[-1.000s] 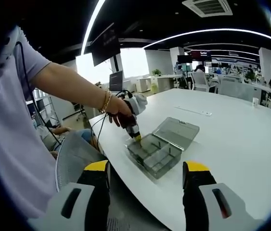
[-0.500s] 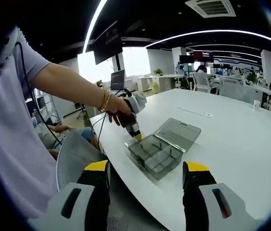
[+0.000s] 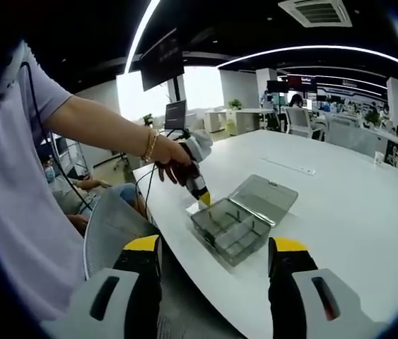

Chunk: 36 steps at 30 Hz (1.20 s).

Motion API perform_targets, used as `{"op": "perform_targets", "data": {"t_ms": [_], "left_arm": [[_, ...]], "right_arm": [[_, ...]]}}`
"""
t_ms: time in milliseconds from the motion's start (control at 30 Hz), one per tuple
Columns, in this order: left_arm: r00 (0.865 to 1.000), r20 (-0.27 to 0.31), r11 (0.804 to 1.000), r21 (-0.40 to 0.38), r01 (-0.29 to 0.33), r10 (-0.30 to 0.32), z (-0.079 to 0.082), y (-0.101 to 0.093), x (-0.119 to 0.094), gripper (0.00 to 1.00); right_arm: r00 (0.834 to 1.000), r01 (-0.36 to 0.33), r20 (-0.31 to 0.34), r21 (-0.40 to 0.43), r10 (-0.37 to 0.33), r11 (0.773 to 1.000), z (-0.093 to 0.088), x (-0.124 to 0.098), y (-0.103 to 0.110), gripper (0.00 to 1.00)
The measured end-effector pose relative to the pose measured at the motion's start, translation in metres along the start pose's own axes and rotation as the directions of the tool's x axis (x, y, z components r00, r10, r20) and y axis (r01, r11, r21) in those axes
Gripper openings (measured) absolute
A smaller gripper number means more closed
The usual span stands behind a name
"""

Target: Insert the divider into the dual guide fixture by aligning both edges with the guide slots and pushing it downward to the bottom, including one-sided entry, uneven engagement, binding, and posture correction.

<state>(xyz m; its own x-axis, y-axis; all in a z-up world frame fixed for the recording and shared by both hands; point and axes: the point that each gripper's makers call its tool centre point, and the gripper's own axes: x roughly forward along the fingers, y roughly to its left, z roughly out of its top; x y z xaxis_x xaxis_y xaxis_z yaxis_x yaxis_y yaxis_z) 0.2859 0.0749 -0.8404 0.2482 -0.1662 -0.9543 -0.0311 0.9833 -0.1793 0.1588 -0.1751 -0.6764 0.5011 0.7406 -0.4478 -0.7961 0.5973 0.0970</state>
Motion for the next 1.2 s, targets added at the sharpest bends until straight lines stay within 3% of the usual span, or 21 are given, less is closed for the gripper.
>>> {"op": "perform_targets", "data": {"t_ms": [300,467,600,1200], "left_arm": [[0.99,0.088,0.993,-0.039,0.113,-0.109,0.007,-0.01,-0.018,0.3],[0.984,0.114,0.989,-0.032,0.143,-0.138,0.008,-0.012,-0.024,0.3],[0.972,0.145,0.98,-0.045,0.194,-0.186,0.009,-0.017,-0.032,0.3],[0.934,0.22,0.953,-0.042,0.299,-0.283,0.005,-0.022,-0.054,0.3]], "right_arm": [[1.0,-0.004,-0.009,-0.017,0.004,1.0,0.007,0.006,0.007,0.58],[1.0,-0.006,-0.019,-0.032,0.005,0.999,0.01,0.007,0.011,0.58],[1.0,-0.003,-0.028,-0.042,0.001,0.999,0.012,0.008,0.012,0.58],[0.999,0.006,-0.047,-0.082,-0.01,0.997,0.023,0.013,0.019,0.58]]}}
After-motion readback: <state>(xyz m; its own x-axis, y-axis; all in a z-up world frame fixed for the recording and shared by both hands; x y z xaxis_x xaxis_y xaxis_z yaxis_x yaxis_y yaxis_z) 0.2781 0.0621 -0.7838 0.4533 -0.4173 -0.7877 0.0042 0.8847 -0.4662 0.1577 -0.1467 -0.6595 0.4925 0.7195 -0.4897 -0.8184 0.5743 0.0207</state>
